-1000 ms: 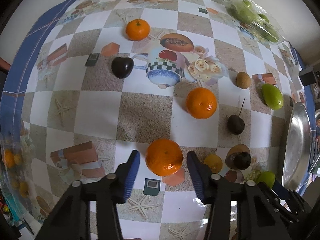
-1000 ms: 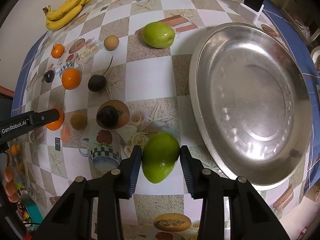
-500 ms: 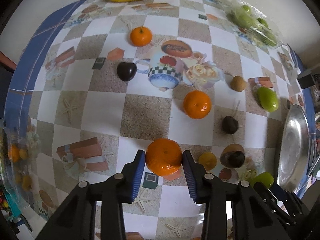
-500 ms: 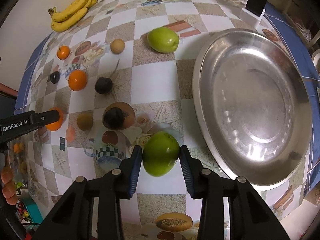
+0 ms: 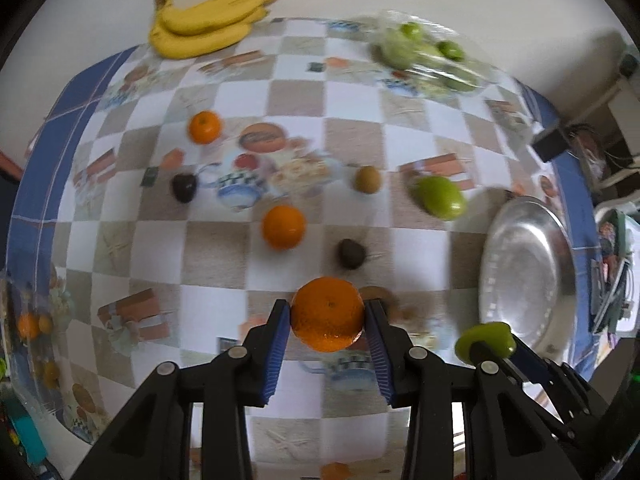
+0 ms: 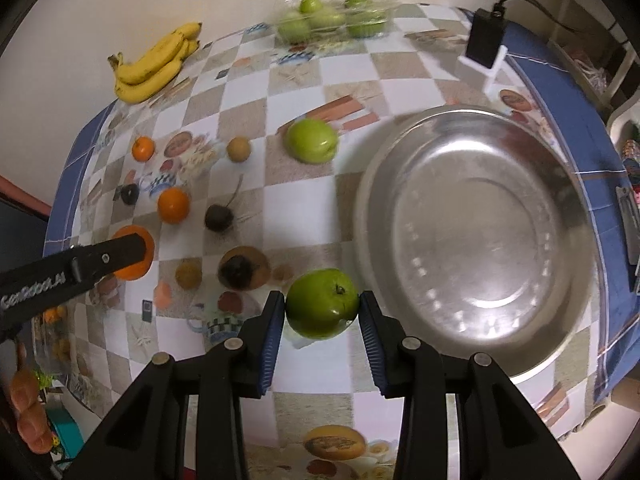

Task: Organize fruits
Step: 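Carry both fruits over the steel bowl and open both tools to drop them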

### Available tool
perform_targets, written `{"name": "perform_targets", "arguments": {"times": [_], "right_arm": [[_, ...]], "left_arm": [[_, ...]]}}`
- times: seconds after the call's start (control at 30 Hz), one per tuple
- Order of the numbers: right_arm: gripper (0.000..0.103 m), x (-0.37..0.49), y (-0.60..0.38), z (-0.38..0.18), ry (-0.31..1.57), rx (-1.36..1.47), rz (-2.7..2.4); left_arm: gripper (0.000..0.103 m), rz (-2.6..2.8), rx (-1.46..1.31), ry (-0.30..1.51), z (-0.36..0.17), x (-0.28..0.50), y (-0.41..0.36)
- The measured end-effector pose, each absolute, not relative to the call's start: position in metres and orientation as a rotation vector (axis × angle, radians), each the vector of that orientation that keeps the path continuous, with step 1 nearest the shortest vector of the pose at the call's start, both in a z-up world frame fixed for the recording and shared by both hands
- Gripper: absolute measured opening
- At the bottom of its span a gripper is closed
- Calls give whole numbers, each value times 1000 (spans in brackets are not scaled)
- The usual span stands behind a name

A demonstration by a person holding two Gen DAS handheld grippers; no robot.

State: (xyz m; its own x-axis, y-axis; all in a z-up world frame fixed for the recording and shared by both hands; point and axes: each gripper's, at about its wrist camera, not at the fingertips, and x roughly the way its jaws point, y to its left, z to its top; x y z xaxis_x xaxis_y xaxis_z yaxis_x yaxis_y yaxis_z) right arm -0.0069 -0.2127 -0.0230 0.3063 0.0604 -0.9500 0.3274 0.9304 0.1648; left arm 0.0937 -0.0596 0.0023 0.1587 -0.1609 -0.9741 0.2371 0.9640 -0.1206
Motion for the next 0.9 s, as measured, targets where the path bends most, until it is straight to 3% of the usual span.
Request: {"name": "perform_targets", "arguments": {"times": [0.37, 0.5, 0.9], "right_arm": [[40, -21, -278, -17, 1235, 409, -268], [30, -28, -303, -18, 1230, 422, -307], [30, -40, -352, -34, 1250, 447, -364]], "left_arm": [[41, -392, 100, 1364, 9, 75, -133], [41, -428, 116, 1369, 4, 68, -159], [41, -480, 157, 1396, -20, 57, -215]]}}
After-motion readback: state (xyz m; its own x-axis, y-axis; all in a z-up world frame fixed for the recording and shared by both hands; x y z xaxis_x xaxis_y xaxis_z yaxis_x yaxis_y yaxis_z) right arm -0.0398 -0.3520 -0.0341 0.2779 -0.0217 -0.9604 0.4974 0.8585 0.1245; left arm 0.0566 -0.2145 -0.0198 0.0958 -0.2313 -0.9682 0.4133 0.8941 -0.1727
